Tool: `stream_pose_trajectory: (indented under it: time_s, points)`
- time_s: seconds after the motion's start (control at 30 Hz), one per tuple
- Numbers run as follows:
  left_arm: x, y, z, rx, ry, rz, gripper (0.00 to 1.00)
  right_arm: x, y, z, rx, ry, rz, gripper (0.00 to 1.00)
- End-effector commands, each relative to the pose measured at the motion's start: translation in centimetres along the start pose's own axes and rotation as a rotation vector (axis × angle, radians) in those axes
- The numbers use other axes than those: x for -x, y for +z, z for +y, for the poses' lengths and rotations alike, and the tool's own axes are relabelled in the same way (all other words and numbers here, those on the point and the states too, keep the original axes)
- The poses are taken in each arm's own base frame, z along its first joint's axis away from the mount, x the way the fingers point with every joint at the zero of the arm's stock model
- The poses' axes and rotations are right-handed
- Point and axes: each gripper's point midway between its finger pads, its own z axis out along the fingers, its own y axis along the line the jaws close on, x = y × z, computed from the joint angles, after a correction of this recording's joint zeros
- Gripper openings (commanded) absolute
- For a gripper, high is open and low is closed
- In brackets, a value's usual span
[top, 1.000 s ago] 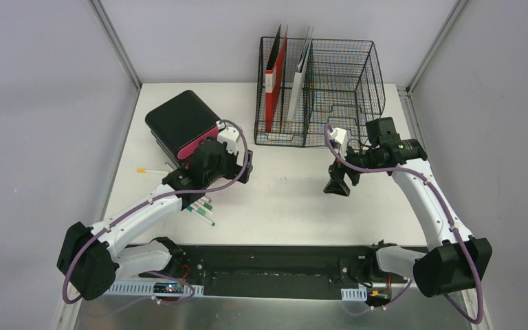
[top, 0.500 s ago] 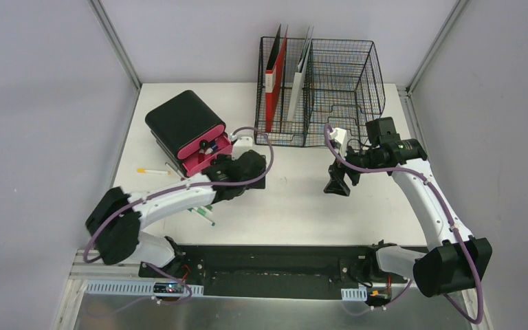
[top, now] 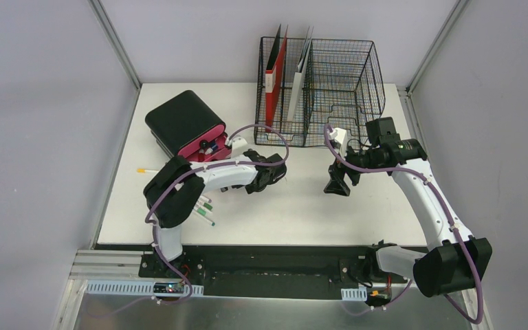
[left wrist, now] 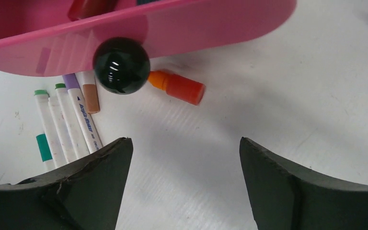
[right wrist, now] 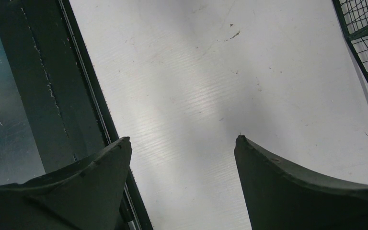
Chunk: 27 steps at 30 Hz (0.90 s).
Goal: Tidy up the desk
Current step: Pick up the stationery from the center of the board.
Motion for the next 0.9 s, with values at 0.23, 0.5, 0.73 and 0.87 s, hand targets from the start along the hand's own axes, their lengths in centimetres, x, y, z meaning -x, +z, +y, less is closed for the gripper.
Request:
stream_pose_trajectory:
  time_s: [0.23, 0.5, 0.73, 0.87]
  points:
    - [2.1, 1.3, 1.5, 0.11, -0.235, -0.195, 0.76, 0.4, -0.3, -0.2, -0.016, -0.04, -0.017, 0.82]
    - [1.4, 2.5, 1.4, 0.171, -0.245, -0.22, 0.74, 0.4, -0.3, -0.3, -0.016, -0.041, -0.016, 0.82]
    - [0.8, 3.5, 0.8, 0.196, -0.241, -0.228, 0.76, 0.3, -0.3, -0.3, -0.017, -0.04, -0.015, 0.82]
    - [0.5, 4.2, 1.0, 0.216, -0.258, -0.221, 0.76, 0.3, -0.3, -0.2, -0.015, -0.04, -0.015, 0.82]
